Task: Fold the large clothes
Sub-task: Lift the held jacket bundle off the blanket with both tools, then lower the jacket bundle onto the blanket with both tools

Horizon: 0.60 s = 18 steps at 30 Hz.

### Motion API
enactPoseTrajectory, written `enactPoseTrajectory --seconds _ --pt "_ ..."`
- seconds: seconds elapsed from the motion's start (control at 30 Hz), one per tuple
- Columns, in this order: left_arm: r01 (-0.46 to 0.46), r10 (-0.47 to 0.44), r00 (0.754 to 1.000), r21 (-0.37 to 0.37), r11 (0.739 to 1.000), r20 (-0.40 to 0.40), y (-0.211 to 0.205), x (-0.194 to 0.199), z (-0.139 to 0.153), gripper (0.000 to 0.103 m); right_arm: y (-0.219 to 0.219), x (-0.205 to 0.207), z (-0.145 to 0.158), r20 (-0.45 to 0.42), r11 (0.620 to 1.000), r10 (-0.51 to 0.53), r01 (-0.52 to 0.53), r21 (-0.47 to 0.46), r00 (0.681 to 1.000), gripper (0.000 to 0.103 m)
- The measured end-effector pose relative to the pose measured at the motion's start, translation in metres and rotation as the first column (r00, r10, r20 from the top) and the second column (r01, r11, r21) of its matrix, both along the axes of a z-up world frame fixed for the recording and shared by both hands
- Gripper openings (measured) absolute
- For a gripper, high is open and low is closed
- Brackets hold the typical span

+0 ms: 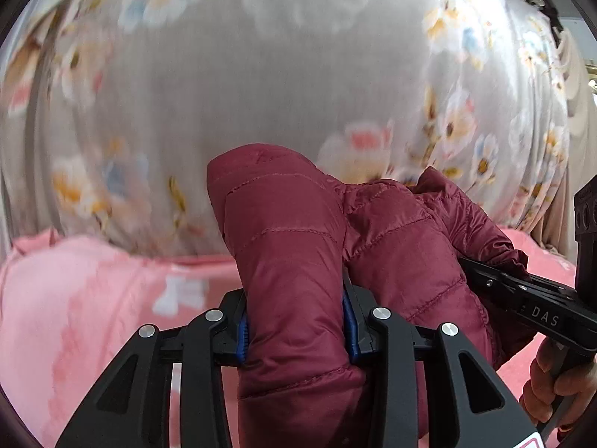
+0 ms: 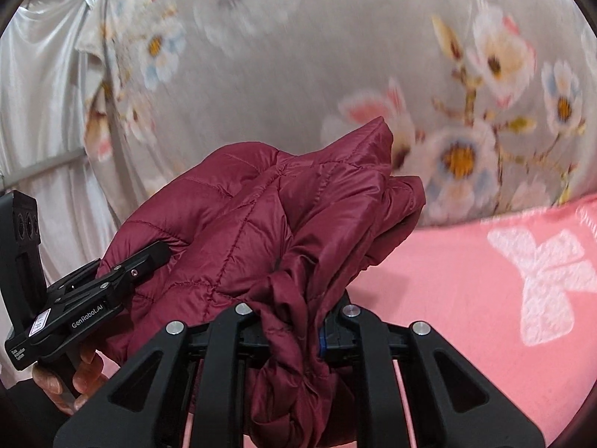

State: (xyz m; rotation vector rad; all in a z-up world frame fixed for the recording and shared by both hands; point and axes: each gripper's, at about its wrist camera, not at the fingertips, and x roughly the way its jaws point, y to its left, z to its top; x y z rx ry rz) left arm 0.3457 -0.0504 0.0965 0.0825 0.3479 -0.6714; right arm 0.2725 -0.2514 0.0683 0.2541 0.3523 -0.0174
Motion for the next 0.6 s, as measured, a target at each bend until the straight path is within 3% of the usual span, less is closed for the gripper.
enactPoseTrajectory --seconds 0.2,0.27,0.37,0.5,0.53,0.57,0.6 --pt "-0.034 0.044 0.993 0.097 0.995 -0.113 -0.007 0.020 -0.074 0.034 0.000 0.024 -0.077 -0.173 0.999 -0.019 0.024 0.024 0.985 0.013" --pt "-0.083 0.097 0.989 0.125 0.989 -0.114 -0.004 0.022 -0.093 0.036 0.000 0.025 -0.091 -0.217 0.999 -0.024 0.029 0.019 0.976 0.016" --pt "-0.082 0.105 0.968 0.108 0.991 -0.229 0.007 0.033 -0.093 0.046 -0.012 0.024 -0.094 -0.254 0.995 -0.003 0.027 0.093 0.967 0.024" --pt "-0.102 0.160 0.936 0.194 0.976 -0.315 0.017 0.033 -0.085 0.051 -0.023 0.001 -0.092 -0.308 0.990 -0.031 0.072 0.125 0.951 0.037" --pt "-0.120 0.189 0.931 0.229 0.966 -0.312 0.020 0.029 -0.081 0.054 -0.026 -0.011 -0.088 -0.306 0.988 -0.039 0.082 0.129 0.951 0.042" --pt "-0.152 0.233 0.924 0.269 0.951 -0.303 0.023 0.025 -0.078 0.064 -0.028 -0.020 -0.086 -0.190 0.988 -0.079 0.102 0.116 0.979 0.045" --pt "-0.195 0.287 0.914 0.310 0.930 -0.288 0.027 0.021 -0.072 0.073 -0.029 -0.032 -0.080 -0.200 0.986 -0.117 0.137 0.093 0.973 0.046"
